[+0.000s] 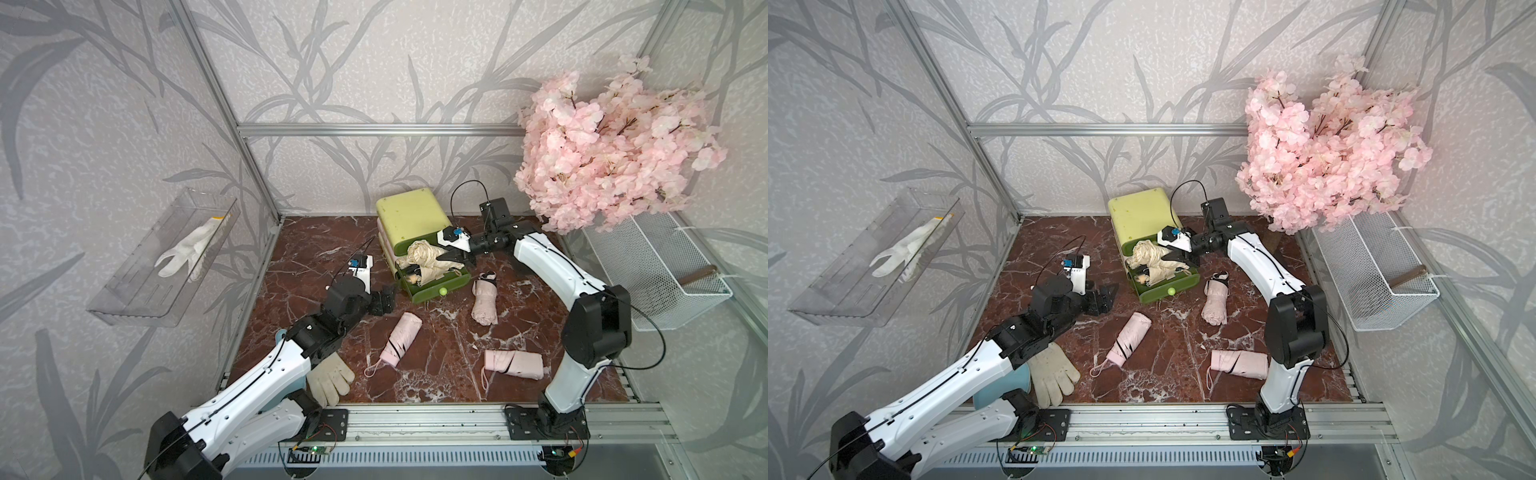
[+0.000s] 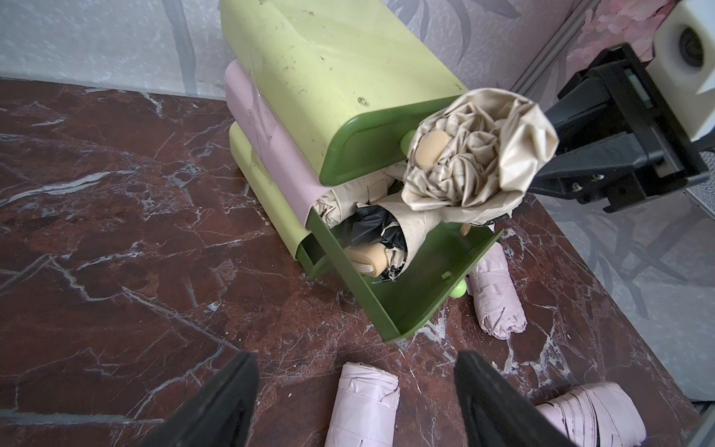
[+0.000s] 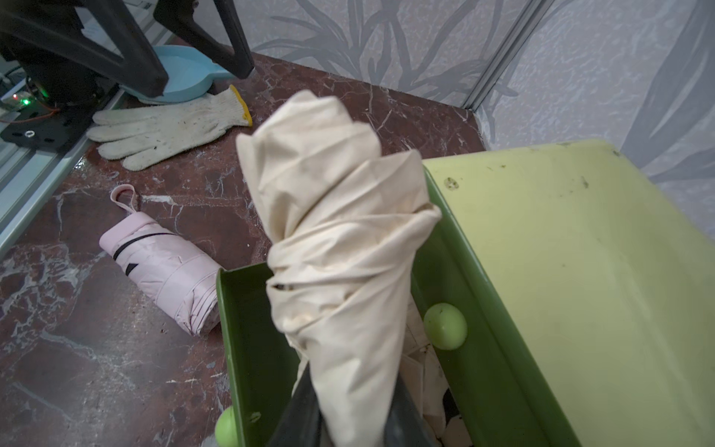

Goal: Place the umbrella in the drawer by color
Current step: Place the umbrella in the drawer.

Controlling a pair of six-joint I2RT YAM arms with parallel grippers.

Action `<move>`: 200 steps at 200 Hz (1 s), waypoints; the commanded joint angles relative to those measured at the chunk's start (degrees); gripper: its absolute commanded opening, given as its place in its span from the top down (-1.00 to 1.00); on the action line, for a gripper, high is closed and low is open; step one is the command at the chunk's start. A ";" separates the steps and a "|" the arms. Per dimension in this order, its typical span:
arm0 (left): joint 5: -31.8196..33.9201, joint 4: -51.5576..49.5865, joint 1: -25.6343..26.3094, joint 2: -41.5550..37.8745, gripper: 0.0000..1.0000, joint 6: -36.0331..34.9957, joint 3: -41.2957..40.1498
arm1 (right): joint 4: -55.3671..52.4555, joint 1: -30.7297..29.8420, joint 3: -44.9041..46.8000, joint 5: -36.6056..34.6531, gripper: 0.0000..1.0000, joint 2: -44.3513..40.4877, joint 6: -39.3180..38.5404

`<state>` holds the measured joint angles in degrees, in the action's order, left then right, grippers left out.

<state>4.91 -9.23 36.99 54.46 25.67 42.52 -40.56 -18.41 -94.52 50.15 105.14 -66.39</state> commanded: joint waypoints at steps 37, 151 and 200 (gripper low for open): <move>2.40 -0.78 -0.23 -0.97 -0.67 -0.97 -0.30 | -28.76 0.25 -14.10 -1.80 0.83 7.05 -22.87; 1.27 0.97 -0.18 3.11 -0.67 -1.01 0.37 | -25.50 -4.76 -16.98 -18.29 -0.04 10.73 -21.01; -0.07 1.73 -0.21 5.26 -0.66 -0.55 1.67 | -23.99 -5.76 -18.57 -20.71 -0.32 7.72 -17.43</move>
<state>5.58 -8.56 36.99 59.57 25.30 42.06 -64.97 -24.12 -110.93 30.46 116.38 -86.54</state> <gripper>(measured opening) 0.832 0.653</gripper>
